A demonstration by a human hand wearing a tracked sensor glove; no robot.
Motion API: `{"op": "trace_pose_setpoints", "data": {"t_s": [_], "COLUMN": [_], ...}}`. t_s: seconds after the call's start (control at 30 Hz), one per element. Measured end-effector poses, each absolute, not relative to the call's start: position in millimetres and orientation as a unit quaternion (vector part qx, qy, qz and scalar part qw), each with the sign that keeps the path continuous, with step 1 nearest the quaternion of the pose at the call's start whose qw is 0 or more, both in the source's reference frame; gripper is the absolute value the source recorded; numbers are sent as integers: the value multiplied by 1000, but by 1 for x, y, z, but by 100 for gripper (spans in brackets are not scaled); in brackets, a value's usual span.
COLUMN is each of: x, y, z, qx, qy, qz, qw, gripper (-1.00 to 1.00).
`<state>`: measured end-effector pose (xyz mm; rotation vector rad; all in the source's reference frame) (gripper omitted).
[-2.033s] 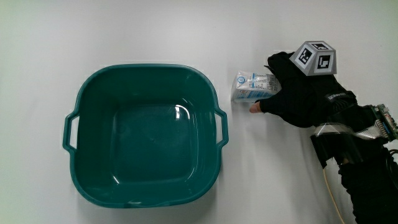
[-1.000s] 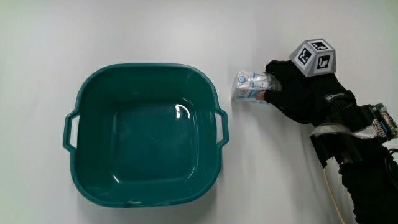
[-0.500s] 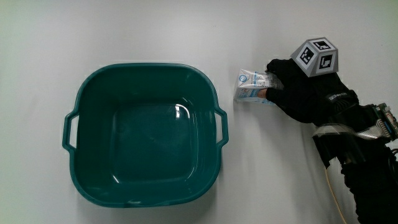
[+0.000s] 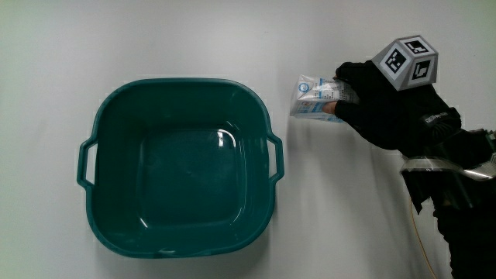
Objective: Pick milk from desk
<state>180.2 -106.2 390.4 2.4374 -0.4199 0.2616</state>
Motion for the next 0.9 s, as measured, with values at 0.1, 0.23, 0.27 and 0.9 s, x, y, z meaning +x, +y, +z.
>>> {"op": "trace_pose_setpoints", "data": {"t_s": [0.1, 0.23, 0.27, 0.9], "x": [179, 171, 169, 118], "y": [-105, -100, -99, -72], "z": [378, 360, 356, 298], "qx": [932, 934, 935, 925], "qy": [-166, -182, -187, -280], "qz": [104, 110, 108, 138], "qw": [304, 288, 281, 218], "gripper": [100, 100, 100, 100]}}
